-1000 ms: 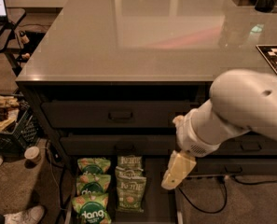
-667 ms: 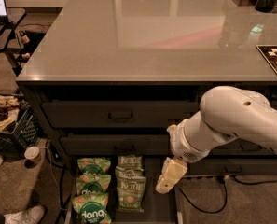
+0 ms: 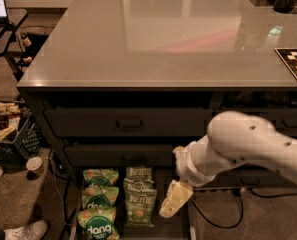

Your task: Pick green jalapeno chip bag from bottom drawer and place on counter

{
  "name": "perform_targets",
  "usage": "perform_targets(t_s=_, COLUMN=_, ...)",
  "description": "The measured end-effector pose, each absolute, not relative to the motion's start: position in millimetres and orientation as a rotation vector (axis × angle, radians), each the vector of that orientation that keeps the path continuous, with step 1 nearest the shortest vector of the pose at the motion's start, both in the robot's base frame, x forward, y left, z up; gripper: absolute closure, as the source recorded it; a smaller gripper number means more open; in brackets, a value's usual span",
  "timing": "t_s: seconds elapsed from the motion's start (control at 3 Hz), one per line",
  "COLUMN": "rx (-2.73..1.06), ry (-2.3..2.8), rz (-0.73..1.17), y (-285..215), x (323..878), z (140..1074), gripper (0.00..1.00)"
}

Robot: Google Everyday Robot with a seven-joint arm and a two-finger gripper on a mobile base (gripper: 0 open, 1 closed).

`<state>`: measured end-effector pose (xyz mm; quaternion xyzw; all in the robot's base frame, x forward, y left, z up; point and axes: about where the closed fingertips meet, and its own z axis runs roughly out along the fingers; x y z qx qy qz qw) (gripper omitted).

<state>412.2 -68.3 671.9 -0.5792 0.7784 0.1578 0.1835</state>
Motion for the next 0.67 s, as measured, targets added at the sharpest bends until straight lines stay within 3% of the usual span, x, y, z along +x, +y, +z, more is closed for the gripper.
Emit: perform_targets(t_s=0.67, rx=-1.526, ry=2.238, rz=0.649, y=-30, x=408, z=550, gripper=0.00)
